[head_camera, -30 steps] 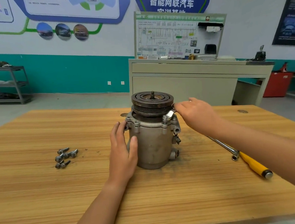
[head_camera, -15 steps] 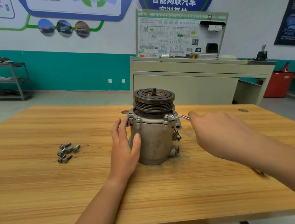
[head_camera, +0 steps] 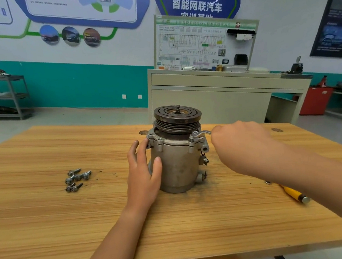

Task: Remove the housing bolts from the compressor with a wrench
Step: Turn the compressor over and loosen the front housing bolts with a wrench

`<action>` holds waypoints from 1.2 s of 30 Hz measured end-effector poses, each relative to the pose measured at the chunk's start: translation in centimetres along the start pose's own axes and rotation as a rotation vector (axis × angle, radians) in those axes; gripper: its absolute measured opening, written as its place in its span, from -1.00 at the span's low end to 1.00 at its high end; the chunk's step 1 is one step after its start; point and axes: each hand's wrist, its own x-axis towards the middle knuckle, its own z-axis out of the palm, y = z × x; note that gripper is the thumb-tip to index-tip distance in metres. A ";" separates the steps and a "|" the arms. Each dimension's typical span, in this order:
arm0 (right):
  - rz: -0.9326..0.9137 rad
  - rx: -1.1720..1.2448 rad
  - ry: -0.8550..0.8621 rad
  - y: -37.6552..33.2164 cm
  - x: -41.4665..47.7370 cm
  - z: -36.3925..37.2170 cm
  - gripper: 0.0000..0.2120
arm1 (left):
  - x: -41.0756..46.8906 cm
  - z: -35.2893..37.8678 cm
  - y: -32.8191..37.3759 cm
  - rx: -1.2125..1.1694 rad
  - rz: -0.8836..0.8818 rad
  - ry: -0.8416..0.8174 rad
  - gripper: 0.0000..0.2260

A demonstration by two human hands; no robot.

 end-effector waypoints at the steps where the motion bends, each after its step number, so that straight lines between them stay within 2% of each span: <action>1: -0.002 -0.011 -0.011 -0.4 0.1 -0.1 -0.69 | 0.0 0.0 0.0 0.000 -0.002 0.001 -0.53; 4: -0.028 -0.062 -0.024 -0.9 0.4 0.1 -0.61 | 0.0 0.0 0.0 -0.001 -0.009 -0.002 -0.53; 14: -0.165 -0.255 0.070 1.3 1.4 1.1 -0.66 | 0.0 -0.1 0.0 0.009 -0.024 -0.007 -0.53; 16: -0.184 -0.266 0.085 1.6 1.6 1.1 -0.70 | 0.0 -0.1 0.0 0.010 -0.029 -0.006 -0.53; 19: -0.186 -0.161 0.070 1.9 2.1 1.2 -0.88 | 0.0 -0.1 -0.1 0.007 -0.019 -0.002 -0.53; 22: -0.175 -0.061 0.088 2.3 2.3 2.0 -0.86 | 0.0 -0.1 -0.2 0.006 -0.021 0.000 -0.53; 25: -0.202 -0.085 0.148 2.6 2.6 2.8 -0.84 | 0.1 -0.1 -0.2 0.004 -0.037 0.004 -0.54; 29: -0.214 -0.151 0.106 3.8 4.2 3.4 -0.96 | 0.1 -0.1 -0.2 -0.009 -0.015 0.003 -0.54; 32: -0.210 -0.202 0.135 4.4 5.7 4.4 -0.87 | 0.2 0.0 -0.4 -0.033 -0.007 0.005 -0.54; 36: -0.211 -0.111 0.331 4.0 8.1 5.9 -0.75 | 0.3 0.2 -0.4 -0.042 -0.010 0.013 -0.54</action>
